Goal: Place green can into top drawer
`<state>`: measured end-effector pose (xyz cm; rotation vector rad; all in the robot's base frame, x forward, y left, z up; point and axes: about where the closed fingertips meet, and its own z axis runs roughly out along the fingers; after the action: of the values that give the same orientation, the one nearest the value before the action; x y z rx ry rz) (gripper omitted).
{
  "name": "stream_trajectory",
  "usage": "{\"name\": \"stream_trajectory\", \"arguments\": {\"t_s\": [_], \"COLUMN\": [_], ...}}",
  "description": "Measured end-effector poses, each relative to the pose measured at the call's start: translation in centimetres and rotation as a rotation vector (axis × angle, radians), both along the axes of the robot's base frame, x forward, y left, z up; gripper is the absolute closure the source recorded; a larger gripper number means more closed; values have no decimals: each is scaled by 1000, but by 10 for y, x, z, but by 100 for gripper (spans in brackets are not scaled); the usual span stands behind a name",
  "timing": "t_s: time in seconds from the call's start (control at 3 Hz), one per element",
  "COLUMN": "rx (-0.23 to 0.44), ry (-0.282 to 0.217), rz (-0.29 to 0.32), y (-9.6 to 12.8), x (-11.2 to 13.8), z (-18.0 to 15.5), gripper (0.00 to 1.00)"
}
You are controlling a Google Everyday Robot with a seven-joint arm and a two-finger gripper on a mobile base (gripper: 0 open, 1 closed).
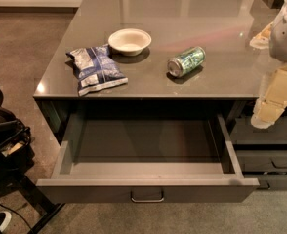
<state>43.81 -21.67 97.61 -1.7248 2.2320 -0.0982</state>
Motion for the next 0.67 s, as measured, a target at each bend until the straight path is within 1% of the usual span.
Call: {"name": "stream_trajectory", "arguments": {"t_s": [0.33, 0.67], "rx": [0, -3], "ry": [0, -24], "rz": [0, 22], "y": [0, 0], "x": [0, 5], "z": [0, 3], "gripper": [0, 0]}}
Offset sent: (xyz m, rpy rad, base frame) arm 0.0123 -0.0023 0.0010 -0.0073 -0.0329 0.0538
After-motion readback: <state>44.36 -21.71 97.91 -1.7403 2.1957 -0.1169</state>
